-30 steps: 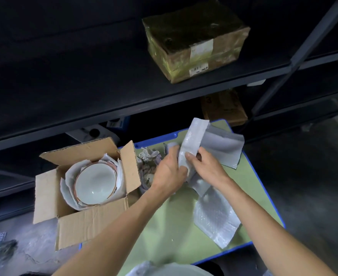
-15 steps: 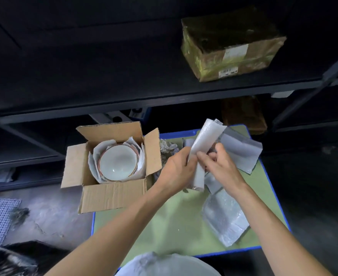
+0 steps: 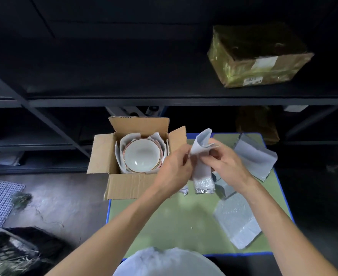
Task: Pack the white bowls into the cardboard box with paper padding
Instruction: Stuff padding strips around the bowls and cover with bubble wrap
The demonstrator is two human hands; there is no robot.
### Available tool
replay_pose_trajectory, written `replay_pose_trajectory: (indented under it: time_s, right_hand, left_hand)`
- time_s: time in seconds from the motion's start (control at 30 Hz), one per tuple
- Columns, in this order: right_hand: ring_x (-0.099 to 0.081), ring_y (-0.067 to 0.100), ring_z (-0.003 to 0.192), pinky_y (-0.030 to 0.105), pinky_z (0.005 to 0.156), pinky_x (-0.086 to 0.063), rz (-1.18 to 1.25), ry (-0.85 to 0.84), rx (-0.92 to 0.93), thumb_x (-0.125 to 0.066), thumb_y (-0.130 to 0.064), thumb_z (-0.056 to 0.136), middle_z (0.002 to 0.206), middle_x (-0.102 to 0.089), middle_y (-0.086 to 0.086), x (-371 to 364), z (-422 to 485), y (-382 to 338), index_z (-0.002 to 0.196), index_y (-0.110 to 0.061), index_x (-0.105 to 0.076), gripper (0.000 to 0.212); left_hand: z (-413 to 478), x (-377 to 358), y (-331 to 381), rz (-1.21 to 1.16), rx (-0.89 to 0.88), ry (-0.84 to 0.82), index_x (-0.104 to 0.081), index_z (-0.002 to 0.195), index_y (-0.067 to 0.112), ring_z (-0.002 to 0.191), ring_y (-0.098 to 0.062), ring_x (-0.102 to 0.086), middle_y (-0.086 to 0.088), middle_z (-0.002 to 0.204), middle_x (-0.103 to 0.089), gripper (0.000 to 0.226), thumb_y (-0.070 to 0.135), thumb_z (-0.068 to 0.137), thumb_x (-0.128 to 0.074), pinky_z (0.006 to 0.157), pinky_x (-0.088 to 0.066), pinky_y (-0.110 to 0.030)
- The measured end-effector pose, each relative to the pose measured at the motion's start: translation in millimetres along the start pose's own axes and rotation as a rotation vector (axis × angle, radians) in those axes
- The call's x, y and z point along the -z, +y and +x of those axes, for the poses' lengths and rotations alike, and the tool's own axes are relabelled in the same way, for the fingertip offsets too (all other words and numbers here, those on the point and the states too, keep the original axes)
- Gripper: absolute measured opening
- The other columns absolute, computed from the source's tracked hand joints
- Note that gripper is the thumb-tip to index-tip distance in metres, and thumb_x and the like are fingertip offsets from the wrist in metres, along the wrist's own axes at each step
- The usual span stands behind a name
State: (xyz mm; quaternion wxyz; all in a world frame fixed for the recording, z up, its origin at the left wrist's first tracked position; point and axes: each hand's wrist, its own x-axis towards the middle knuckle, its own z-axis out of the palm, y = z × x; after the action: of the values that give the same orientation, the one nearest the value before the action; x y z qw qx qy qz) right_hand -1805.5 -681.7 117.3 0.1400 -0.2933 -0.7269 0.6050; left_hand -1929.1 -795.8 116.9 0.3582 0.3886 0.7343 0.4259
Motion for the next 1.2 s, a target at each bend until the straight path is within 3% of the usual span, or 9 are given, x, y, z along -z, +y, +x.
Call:
replay_pose_trajectory:
  time_s: [0.13,0.3,0.47,0.6,0.67,0.77,0.93,1.07,1.2]
  right_hand:
    - [-0.071,0.021,0.099,0.049,0.088,-0.058,-0.043,-0.032,0.050,-0.066,0.005,0.087,0.103,-0.075,-0.004,-14,-1,-17,0.099,-0.030,-0.077,0.039]
    - [-0.071,0.023,0.100,0.036,0.082,-0.056,0.027,-0.022,0.094,-0.062,-0.005,0.081,0.106,-0.076,0.003,-33,-2,-38,0.097,-0.021,-0.080,0.029]
    - [-0.065,0.016,0.114,0.038,0.097,-0.051,-0.033,-0.062,0.051,-0.043,-0.003,0.092,0.120,-0.072,-0.006,-56,0,-40,0.112,-0.031,-0.076,0.048]
    - [-0.061,0.008,0.119,0.042,0.103,-0.048,-0.001,-0.018,-0.134,-0.046,-0.051,0.100,0.128,-0.065,-0.015,-78,-1,-35,0.131,-0.047,-0.059,0.034]
    - [-0.063,0.001,0.114,0.037,0.100,-0.049,-0.068,-0.055,-0.195,-0.053,-0.073,0.086,0.121,-0.067,-0.020,-85,-4,-31,0.128,-0.052,-0.057,0.047]
    - [-0.070,0.010,0.091,0.037,0.075,-0.060,-0.196,-0.139,-0.221,-0.065,-0.050,0.086,0.099,-0.072,-0.010,-99,-10,-30,0.109,-0.046,-0.063,0.023]
    - [-0.065,0.016,0.062,0.041,0.054,-0.057,-0.266,-0.024,-0.227,-0.062,-0.025,0.082,0.071,-0.066,-0.008,-109,-17,-35,0.082,-0.041,-0.066,0.016]
    - [-0.064,0.021,0.075,0.046,0.067,-0.057,-0.607,0.101,-0.374,-0.051,-0.035,0.078,0.077,-0.067,-0.009,-104,-21,-31,0.100,-0.036,-0.061,0.024]
    - [-0.057,0.026,0.092,0.038,0.071,-0.051,-0.774,0.254,-0.375,-0.049,-0.029,0.089,0.104,-0.066,-0.003,-104,-20,-35,0.131,-0.037,-0.052,0.043]
  left_hand:
    - [-11,22,-6,-0.194,0.030,-0.054,-0.060,0.104,0.035,0.055,-0.009,-0.059,0.002,0.074,-0.068,0.025,0.014,0.097,-0.049,0.048,-0.043,-0.022]
    - [-23,51,-12,-0.471,0.018,-0.146,-0.062,0.116,0.023,0.064,-0.021,-0.059,-0.020,0.085,-0.065,0.031,0.009,0.100,-0.039,0.063,-0.049,-0.037]
    - [-30,68,-24,-0.507,-0.013,-0.163,-0.064,0.115,0.026,0.068,-0.012,-0.062,0.003,0.087,-0.066,0.020,0.035,0.098,-0.056,0.064,-0.052,-0.026]
    - [-35,77,-44,-0.491,0.055,-0.119,-0.059,0.112,0.021,0.064,-0.011,-0.062,0.002,0.083,-0.065,0.023,0.023,0.092,-0.070,0.060,-0.053,-0.024]
    - [-37,82,-53,-0.473,0.093,-0.087,-0.059,0.111,0.016,0.062,-0.013,-0.063,-0.001,0.084,-0.067,0.023,0.020,0.091,-0.071,0.058,-0.054,-0.024]
    - [-38,87,-65,-0.481,0.141,-0.055,-0.057,0.112,0.014,0.069,-0.028,-0.070,-0.012,0.095,-0.070,0.024,0.020,0.092,-0.069,0.067,-0.061,-0.038]
    - [-35,95,-75,-0.162,0.080,-0.124,-0.061,0.113,0.023,0.076,-0.015,-0.069,0.001,0.099,-0.069,0.021,0.033,0.094,-0.064,0.065,-0.056,-0.029]
    - [-17,104,-80,0.135,-0.050,-0.071,-0.065,0.115,0.028,0.091,-0.003,-0.062,0.012,0.108,-0.067,0.021,0.032,0.099,-0.052,0.082,-0.052,-0.028]
    - [18,102,-78,0.396,-0.315,-0.092,-0.064,0.123,0.017,0.113,-0.020,-0.055,-0.002,0.127,-0.061,0.035,0.008,0.092,-0.050,0.096,-0.041,-0.030]
